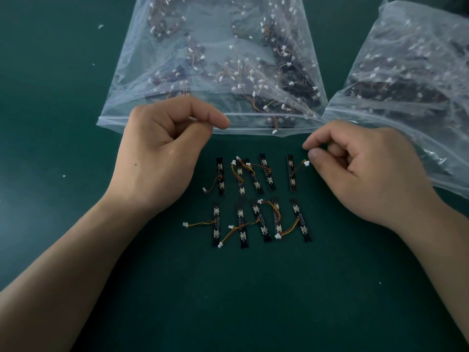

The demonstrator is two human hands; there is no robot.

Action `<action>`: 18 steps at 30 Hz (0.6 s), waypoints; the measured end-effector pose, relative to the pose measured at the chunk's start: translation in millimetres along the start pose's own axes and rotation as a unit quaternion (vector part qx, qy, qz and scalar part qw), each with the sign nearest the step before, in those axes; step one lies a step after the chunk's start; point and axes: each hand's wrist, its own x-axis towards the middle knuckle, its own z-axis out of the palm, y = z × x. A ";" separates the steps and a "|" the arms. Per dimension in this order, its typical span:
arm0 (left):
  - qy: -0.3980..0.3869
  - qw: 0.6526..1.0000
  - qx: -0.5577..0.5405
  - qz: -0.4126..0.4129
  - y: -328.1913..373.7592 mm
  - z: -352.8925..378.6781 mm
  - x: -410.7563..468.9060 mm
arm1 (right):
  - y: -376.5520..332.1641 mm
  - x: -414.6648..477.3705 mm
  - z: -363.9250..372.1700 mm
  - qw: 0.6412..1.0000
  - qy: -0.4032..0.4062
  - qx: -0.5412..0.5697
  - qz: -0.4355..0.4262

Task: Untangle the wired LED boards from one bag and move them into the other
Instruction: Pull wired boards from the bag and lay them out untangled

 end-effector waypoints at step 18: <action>-0.004 1.000 0.003 0.006 0.8 0.3 -0.8 | -0.9 0.3 -1.1 1.000 -0.002 0.001 0.005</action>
